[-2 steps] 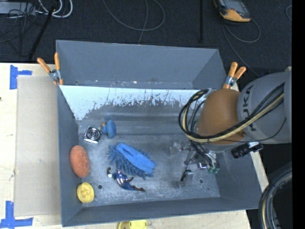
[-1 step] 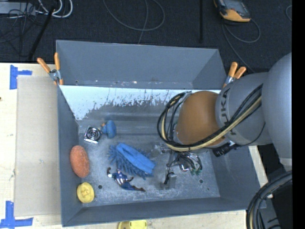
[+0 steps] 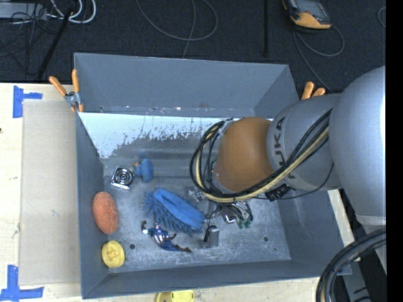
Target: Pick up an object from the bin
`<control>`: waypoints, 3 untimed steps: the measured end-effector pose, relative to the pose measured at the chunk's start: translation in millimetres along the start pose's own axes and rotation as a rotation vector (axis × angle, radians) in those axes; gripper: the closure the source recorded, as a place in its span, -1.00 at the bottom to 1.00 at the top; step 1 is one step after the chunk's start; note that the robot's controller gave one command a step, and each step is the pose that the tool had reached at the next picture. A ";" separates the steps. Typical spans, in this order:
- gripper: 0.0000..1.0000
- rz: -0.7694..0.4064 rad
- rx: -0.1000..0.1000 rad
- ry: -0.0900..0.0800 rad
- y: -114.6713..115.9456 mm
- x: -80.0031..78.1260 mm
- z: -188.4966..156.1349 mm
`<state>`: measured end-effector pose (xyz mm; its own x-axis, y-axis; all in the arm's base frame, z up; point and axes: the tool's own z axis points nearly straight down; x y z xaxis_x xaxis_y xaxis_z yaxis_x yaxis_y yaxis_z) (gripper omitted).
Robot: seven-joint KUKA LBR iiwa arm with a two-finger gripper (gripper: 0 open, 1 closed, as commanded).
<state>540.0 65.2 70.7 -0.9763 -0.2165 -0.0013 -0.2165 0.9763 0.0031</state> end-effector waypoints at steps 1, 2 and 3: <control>1.00 0.008 0.002 0.002 0.2 5.4 1.3; -1.00 0.006 0.003 0.002 0.3 5.4 1.3; -1.00 0.005 0.003 0.002 0.6 5.4 1.4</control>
Offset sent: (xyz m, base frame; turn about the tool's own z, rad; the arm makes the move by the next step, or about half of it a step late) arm 0.0000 0.0000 0.0000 0.0000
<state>534.5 64.6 69.3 -0.9773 -0.2117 0.0012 -0.2117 0.9773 0.0004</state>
